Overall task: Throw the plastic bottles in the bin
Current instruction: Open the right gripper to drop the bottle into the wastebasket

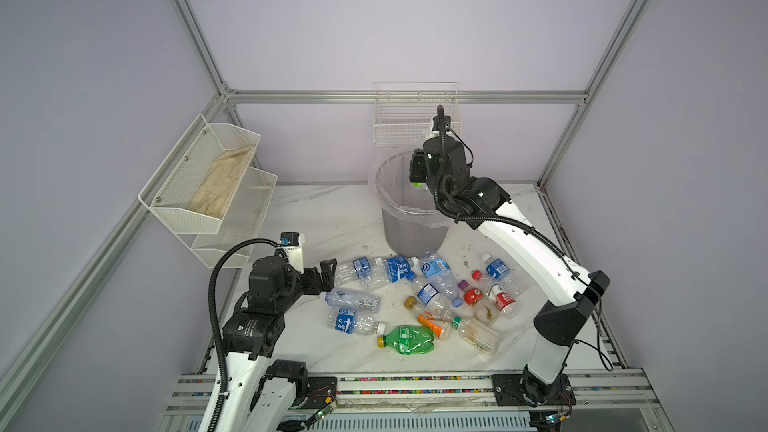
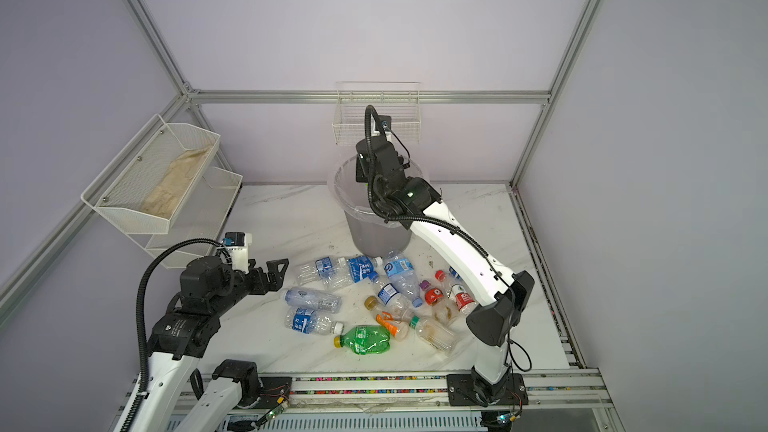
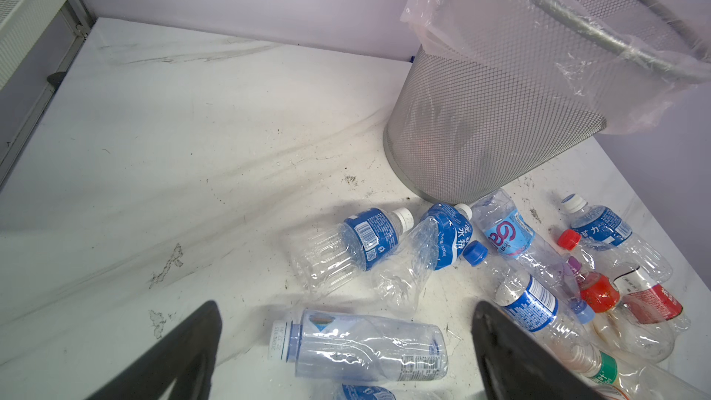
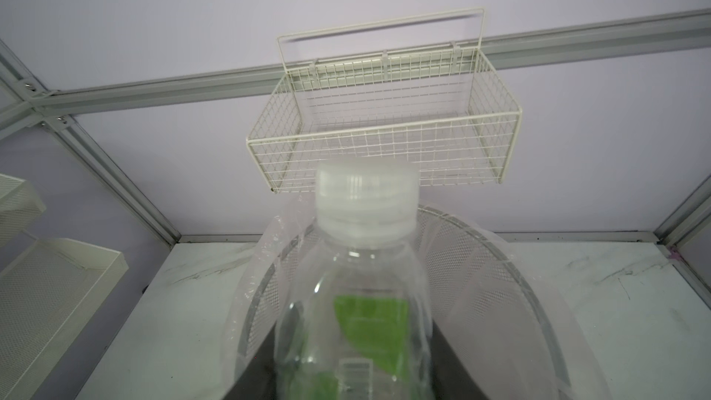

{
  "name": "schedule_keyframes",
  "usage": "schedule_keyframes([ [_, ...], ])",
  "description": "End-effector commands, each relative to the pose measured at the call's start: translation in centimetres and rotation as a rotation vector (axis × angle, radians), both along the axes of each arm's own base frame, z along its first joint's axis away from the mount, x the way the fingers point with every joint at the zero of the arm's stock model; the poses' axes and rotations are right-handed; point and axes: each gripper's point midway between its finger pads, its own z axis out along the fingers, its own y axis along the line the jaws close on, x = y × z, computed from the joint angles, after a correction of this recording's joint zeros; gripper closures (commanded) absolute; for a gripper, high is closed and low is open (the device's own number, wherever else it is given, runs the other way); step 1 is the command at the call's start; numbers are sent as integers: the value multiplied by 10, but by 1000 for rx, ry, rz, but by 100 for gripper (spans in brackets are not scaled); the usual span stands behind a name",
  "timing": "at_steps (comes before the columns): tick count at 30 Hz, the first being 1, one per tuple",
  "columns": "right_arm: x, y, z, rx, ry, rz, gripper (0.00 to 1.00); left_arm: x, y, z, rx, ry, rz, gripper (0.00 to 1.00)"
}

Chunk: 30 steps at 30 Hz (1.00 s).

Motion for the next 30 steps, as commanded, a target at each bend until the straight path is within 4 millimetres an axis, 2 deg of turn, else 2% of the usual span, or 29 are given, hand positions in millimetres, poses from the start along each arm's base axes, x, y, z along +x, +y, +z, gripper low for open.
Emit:
schedule_keyframes([
  [1,19,-5,-21,1,104,1,34,-2,-5,-14,-7,20,-19,0],
  [2,21,-6,-22,-15,120,-14,24,-2,-5,-15,-7,21,-20,0],
  [3,21,-7,-24,-14,132,-24,20,-2,-5,-15,-6,19,-19,0],
  [4,20,-7,-26,-10,143,-24,5,-3,-5,-14,-6,16,-22,0],
  [5,18,-6,-26,-3,143,-20,3,-3,-5,-14,-5,17,-21,0],
  [12,-7,-24,-9,54,91,-10,3,-2,-7,-15,-7,23,-30,0],
  [18,-22,-28,-7,66,98,29,3,-2,-9,-18,-8,31,-41,0],
  [23,-37,-30,-10,80,98,80,3,-1,-14,-22,-16,51,-68,0],
  [30,-62,-32,-27,80,107,172,3,1,-28,-30,-46,86,-137,0],
])
